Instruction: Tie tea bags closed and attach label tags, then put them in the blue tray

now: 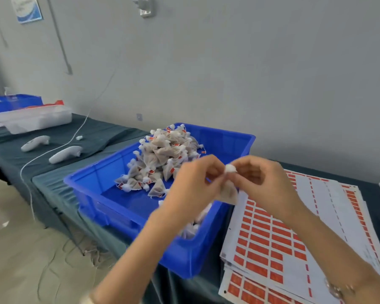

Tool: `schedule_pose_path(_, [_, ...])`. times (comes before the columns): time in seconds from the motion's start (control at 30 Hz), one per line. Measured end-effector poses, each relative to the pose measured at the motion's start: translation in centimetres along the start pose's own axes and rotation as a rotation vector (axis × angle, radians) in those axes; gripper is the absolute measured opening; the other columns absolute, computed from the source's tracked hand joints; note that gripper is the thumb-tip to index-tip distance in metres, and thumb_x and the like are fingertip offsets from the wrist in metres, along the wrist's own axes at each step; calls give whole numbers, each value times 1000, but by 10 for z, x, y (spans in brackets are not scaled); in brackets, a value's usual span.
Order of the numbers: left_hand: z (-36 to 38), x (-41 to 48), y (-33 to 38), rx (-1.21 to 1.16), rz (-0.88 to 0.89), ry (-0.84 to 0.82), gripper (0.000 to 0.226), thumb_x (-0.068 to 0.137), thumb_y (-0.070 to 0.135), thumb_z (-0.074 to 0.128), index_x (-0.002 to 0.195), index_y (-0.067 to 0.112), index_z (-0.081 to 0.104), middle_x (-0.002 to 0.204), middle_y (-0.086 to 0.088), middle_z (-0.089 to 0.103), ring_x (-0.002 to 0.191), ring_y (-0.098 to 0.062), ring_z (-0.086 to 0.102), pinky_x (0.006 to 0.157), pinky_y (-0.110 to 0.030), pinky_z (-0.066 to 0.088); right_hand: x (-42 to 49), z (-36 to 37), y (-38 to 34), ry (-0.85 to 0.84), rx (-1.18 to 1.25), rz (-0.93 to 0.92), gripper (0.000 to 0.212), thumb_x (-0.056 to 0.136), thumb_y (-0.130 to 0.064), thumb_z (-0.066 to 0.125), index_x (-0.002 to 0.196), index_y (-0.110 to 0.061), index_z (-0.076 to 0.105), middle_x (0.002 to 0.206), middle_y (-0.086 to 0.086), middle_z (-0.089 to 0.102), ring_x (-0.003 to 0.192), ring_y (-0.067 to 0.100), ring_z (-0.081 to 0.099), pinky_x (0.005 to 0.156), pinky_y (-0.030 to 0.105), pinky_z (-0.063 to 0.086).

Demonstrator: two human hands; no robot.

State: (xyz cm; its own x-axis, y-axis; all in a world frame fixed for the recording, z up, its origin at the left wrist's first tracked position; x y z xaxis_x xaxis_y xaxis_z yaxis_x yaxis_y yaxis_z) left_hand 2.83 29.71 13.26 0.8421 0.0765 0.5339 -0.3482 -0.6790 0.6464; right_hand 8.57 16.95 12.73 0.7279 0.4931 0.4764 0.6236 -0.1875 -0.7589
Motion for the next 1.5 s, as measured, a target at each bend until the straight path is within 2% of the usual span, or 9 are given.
schedule_pose_path(0.23, [-24, 33, -75, 180, -130, -85, 12, 87, 12, 67, 85, 23, 64, 77, 9, 66, 73, -1, 63, 68, -12, 48, 57, 63, 18, -43, -152, 19, 15, 88, -23, 68, 102, -20, 66, 80, -2, 71, 73, 6, 67, 67, 14, 54])
schedule_pose_path(0.3, [-18, 35, -96, 227, -183, -133, 4, 88, 13, 66, 90, 16, 66, 83, 4, 67, 75, -5, 62, 70, -16, 49, 64, 78, 31, -75, -214, 54, 15, 89, -23, 67, 102, -17, 65, 79, -1, 70, 72, 8, 66, 67, 18, 52])
schedule_pose_path(0.43, [-4, 36, -124, 268, -255, -191, 12, 87, 14, 67, 98, 10, 69, 89, -1, 69, 82, -12, 64, 65, -10, 44, 66, 96, 55, -128, -321, 124, 15, 89, -24, 64, 102, -16, 62, 78, -1, 66, 77, 14, 62, 74, 32, 53])
schedule_pose_path(0.6, [9, 36, -141, 266, -312, -205, 10, 87, 15, 66, 90, 18, 57, 79, 9, 62, 74, -4, 60, 56, -10, 41, 66, 105, 67, -175, -465, 179, 21, 90, -28, 62, 106, -16, 58, 96, 4, 68, 95, 23, 61, 86, 42, 50])
schedule_pose_path(1.17, [22, 35, -149, 334, -331, -272, 16, 85, 9, 66, 97, 15, 57, 94, 0, 64, 76, -1, 54, 63, -10, 43, 62, 114, 82, -277, -595, 244, 26, 91, -30, 62, 115, -19, 58, 107, 3, 66, 101, 21, 60, 93, 41, 49])
schedule_pose_path(1.3, [24, 31, -138, 416, -354, -315, 25, 88, 6, 54, 113, 12, 54, 108, -4, 62, 95, -13, 56, 80, -25, 51, 57, 111, 76, -279, -582, 224, 33, 92, -28, 58, 125, -19, 57, 111, 5, 67, 104, 23, 60, 97, 41, 46])
schedule_pose_path(1.37, [20, 32, -122, 457, -336, -267, 33, 87, 6, 51, 119, 12, 52, 115, -4, 60, 105, -17, 54, 87, -33, 50, 52, 105, 66, -220, -561, 189, 35, 92, -27, 58, 126, -20, 56, 109, 4, 67, 104, 22, 60, 97, 41, 45])
schedule_pose_path(1.43, [16, 34, -97, 441, -281, -172, 34, 88, 7, 51, 121, 13, 51, 119, -3, 59, 109, -17, 54, 89, -32, 47, 47, 91, 53, -113, -482, 146, 32, 91, -25, 59, 123, -20, 58, 105, 2, 68, 100, 19, 60, 96, 39, 46])
schedule_pose_path(1.5, [18, 33, -64, 386, -205, -81, 32, 90, 10, 51, 122, 14, 52, 120, -1, 58, 109, -15, 54, 91, -30, 46, 35, 75, 43, -38, -361, 124, 30, 89, -20, 64, 119, -19, 60, 100, -5, 68, 94, 12, 62, 92, 28, 49])
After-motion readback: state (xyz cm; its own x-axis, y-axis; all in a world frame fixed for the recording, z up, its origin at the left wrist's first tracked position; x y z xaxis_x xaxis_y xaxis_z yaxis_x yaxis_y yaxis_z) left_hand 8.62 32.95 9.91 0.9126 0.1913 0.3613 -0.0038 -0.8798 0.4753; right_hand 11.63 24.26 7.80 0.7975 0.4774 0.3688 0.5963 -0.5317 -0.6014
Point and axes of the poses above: each hand's wrist, its own x-axis towards the middle knuckle, its own z-axis out of the palm, y = z × x, the point moved 7 cm from there along x, towards the middle knuckle
